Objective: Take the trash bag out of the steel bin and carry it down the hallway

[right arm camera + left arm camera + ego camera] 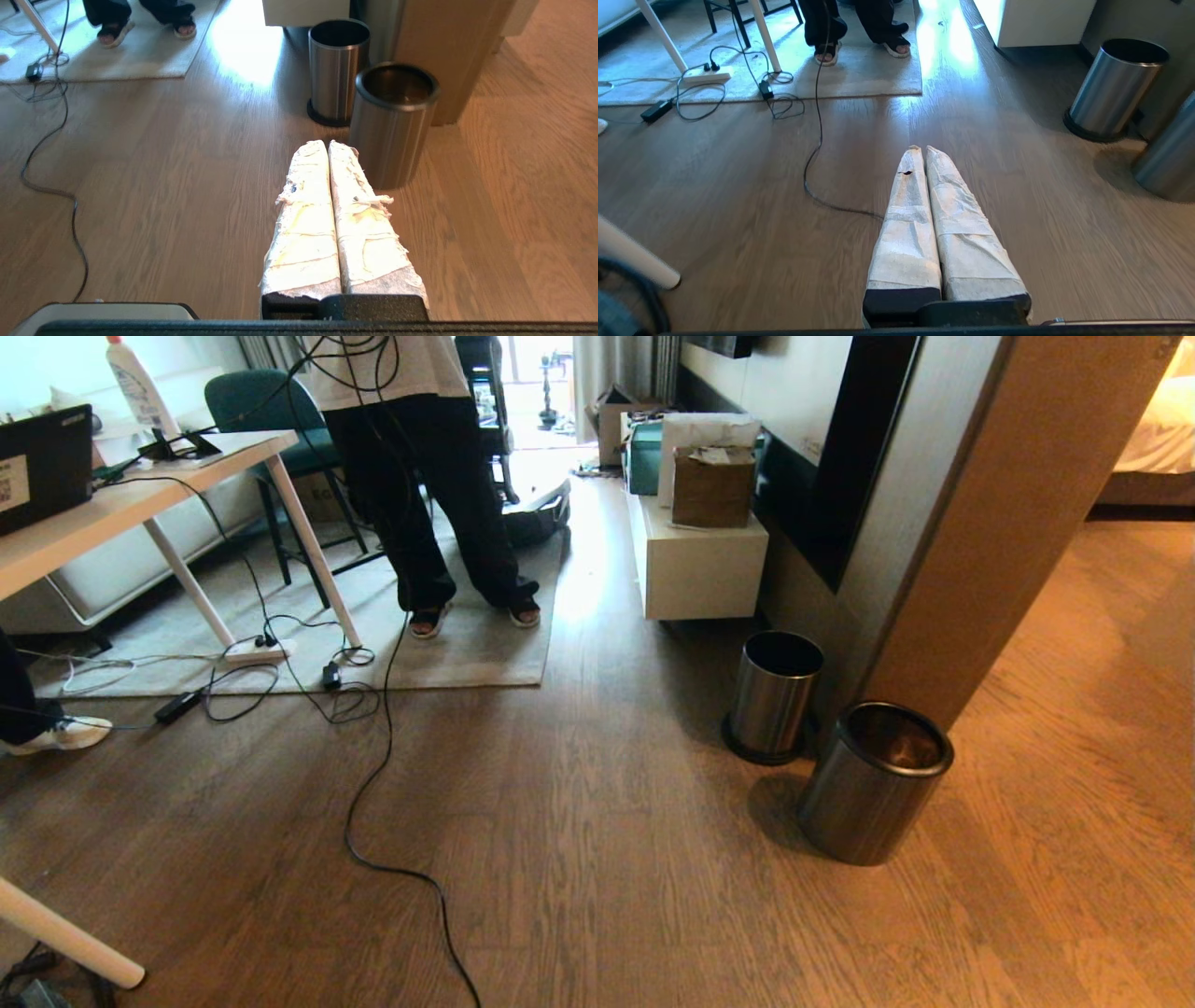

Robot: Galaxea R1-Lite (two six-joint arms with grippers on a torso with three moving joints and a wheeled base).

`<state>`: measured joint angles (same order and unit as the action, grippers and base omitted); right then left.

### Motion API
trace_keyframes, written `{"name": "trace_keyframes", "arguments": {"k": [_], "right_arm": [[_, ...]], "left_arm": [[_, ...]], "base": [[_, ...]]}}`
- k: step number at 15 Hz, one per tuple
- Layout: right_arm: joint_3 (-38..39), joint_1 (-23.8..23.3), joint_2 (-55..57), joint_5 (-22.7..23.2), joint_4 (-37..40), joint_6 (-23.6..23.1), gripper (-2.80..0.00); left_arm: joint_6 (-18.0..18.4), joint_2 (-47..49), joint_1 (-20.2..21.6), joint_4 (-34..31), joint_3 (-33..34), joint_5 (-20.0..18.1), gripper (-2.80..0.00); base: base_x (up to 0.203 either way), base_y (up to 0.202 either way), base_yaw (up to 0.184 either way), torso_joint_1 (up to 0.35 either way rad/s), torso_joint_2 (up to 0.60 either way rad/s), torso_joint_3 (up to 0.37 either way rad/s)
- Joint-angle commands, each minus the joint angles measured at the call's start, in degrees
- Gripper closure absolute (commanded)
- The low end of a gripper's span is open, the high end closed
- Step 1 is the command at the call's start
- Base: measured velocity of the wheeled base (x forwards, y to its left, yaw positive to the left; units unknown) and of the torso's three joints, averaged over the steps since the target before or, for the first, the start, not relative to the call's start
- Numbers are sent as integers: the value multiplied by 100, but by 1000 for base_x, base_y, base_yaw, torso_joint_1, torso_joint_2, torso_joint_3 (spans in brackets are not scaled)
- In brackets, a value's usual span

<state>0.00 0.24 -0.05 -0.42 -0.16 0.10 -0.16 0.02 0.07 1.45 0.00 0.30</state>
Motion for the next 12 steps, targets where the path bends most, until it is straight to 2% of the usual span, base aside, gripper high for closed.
{"name": "trace_keyframes", "arguments": {"k": [1, 12], "right_arm": [[0, 2, 5, -2, -2, -1, 0], [0, 2, 5, -2, -2, -1, 0]], "left_arm": [[-2, -2, 1, 5, 70, 5, 0], [-2, -2, 1, 5, 70, 5, 0]], "base": [[201, 0, 1, 2, -2, 6], [194, 0, 1, 2, 3, 2]]}}
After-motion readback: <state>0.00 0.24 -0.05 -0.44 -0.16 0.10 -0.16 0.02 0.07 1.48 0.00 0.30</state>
